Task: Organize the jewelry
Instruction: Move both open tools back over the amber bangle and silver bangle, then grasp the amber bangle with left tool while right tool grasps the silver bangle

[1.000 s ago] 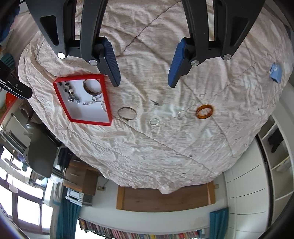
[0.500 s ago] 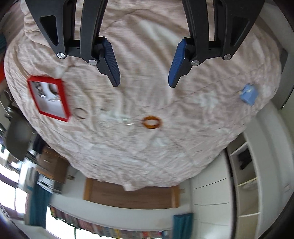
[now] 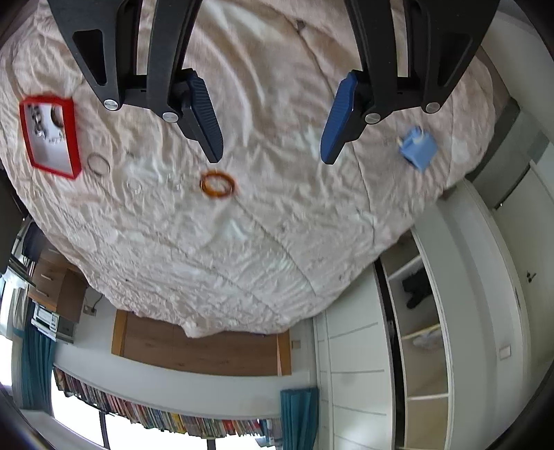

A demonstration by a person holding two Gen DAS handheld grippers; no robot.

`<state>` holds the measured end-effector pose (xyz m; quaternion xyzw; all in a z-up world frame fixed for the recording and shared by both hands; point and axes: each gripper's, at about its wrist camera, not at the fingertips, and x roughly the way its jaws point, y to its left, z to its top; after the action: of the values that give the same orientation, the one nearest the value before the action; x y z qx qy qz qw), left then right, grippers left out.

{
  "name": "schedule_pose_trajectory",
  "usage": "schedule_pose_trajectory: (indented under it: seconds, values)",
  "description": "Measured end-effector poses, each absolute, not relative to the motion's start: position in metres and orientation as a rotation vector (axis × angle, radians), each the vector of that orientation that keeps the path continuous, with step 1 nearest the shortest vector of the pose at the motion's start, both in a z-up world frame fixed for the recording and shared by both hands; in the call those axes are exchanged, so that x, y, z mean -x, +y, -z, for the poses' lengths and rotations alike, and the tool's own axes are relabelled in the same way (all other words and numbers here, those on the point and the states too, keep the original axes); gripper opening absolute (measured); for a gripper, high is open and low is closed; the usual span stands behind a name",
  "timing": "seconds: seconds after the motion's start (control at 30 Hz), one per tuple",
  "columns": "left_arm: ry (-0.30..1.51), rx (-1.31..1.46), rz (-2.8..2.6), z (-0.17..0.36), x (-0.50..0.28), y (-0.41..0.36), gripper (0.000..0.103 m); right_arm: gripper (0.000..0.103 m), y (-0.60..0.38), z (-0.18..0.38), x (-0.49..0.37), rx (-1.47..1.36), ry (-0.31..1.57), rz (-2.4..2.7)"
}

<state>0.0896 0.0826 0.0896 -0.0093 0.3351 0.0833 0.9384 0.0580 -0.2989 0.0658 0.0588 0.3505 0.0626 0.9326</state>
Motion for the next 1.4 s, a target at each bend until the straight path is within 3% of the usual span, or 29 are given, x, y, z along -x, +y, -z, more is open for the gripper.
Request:
schedule_pose_trajectory:
  seconds: [0.5, 0.67, 0.83, 1.07, 1.4]
  values:
    - [0.671, -0.039, -0.176, -0.121, -0.190, 0.071, 0.061, 0.038, -0.303, -0.097, -0.147, -0.111, 0.654, -0.165]
    - [0.747, -0.045, -0.158, -0.079, -0.219, 0.066, 0.061, 0.038, -0.302, -0.069, -0.177, -0.126, 0.706, -0.173]
    - [0.838, -0.046, -0.113, -0.026, -0.249, 0.057, 0.050, 0.038, -0.298, -0.019, -0.212, -0.137, 0.806, -0.191]
    - [0.968, -0.006, -0.114, 0.042, -0.293, 0.056, 0.048, 0.037, -0.293, 0.032, -0.254, -0.153, 0.892, -0.202]
    - [1.033, 0.015, -0.140, 0.097, -0.356, 0.065, 0.042, 0.037, -0.282, 0.086, -0.310, -0.139, 0.977, -0.194]
